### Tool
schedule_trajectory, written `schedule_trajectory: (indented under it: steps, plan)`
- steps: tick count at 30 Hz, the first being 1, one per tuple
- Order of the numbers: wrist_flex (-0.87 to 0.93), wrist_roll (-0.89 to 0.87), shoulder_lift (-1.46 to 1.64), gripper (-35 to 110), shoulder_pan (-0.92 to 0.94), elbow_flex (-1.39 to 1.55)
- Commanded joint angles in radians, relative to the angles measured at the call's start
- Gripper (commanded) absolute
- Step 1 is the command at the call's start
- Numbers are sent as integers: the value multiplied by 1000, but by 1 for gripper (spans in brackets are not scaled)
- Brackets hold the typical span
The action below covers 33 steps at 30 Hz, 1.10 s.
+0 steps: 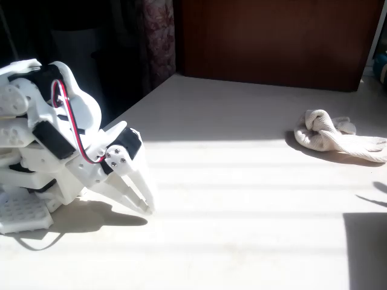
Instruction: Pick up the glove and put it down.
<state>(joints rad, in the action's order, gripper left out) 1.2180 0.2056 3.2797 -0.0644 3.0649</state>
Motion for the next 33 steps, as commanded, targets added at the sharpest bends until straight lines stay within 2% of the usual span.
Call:
schedule_trajectory:
  steps: [1, 15, 23, 33]
  plan:
    - [0, -5, 5, 1, 3, -52]
    - [-71, -8, -66, 2, -8, -328]
    - [-71, -8, -637, 2, -15, -818]
    - [-71, -8, -1246, 2, -273, -1420]
